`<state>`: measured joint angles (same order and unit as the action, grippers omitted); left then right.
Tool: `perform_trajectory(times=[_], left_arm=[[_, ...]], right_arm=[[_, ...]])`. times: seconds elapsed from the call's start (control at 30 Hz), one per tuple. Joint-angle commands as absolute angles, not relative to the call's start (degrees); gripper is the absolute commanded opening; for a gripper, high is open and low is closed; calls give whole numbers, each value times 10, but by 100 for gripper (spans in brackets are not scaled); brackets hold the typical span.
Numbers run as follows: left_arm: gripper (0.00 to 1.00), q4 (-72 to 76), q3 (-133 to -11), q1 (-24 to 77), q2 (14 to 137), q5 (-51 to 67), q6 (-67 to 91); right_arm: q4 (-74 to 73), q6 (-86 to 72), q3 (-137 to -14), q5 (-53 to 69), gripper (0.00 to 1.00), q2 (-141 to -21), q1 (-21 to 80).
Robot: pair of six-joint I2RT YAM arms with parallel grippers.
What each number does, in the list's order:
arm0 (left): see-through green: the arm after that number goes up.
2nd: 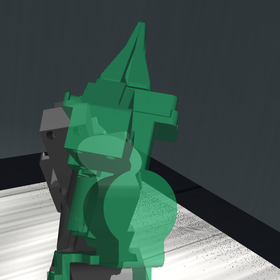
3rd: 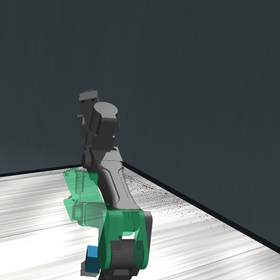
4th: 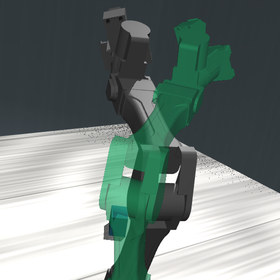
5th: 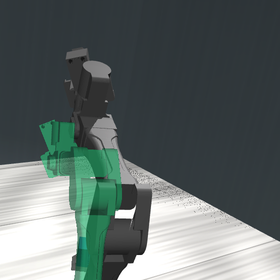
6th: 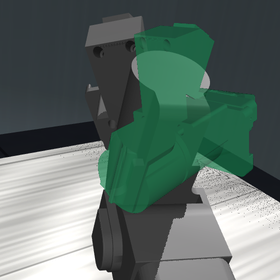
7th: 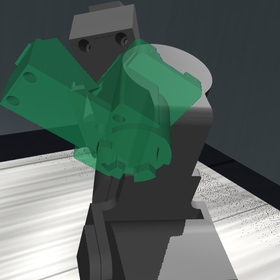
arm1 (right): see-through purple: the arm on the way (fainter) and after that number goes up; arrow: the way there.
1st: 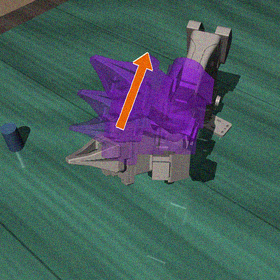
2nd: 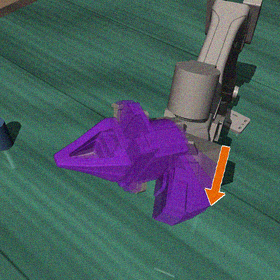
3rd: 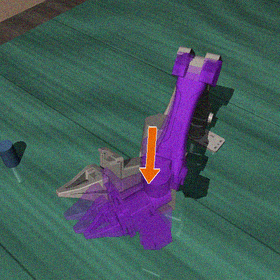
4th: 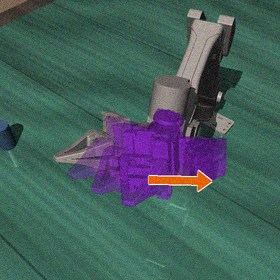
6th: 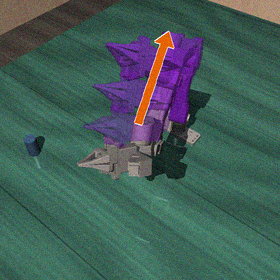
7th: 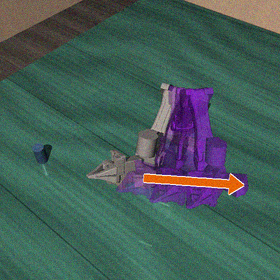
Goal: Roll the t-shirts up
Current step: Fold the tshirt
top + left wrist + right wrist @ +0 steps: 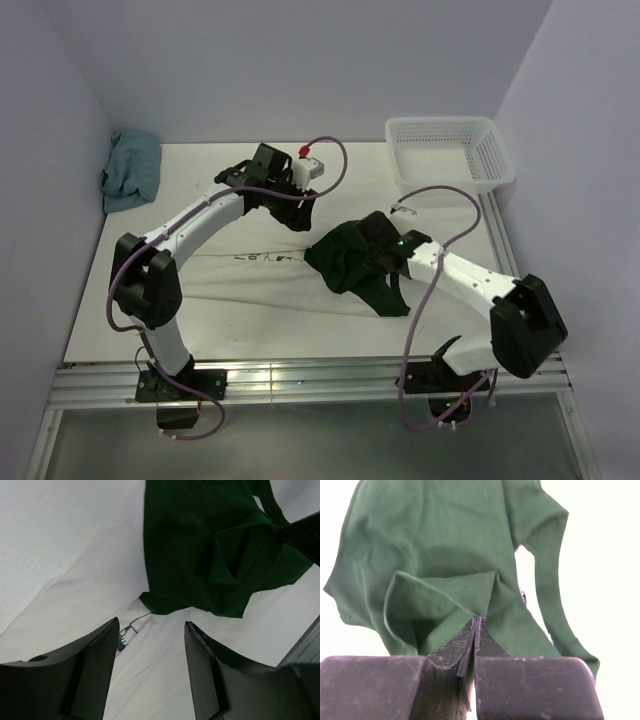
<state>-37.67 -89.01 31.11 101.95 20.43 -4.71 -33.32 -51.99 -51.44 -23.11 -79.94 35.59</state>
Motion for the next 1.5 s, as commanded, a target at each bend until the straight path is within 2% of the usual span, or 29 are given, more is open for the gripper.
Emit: perform_trajectory(times=[0.0,0.33,0.53,0.77,0.97,1.47], left_arm=[[60,-360,-879,337,1005,200,-40],[59,-338,-829,420,1007,175,-64],[52,-275,-733,444,968,157,-63],[45,-175,-659,469,941,90,52],[52,-112,-629,523,947,3,61],[52,-63,-626,599,980,-76,78]], right_arm=[[-343,-574,-467,-258,0,-740,382],[-329,-650,-367,-255,0,-686,425],[-321,-652,-359,-259,0,-680,424],[-310,-640,-389,-259,0,-714,420],[-301,-641,-395,-257,0,-728,419],[-316,-642,-398,-262,0,-706,417]])
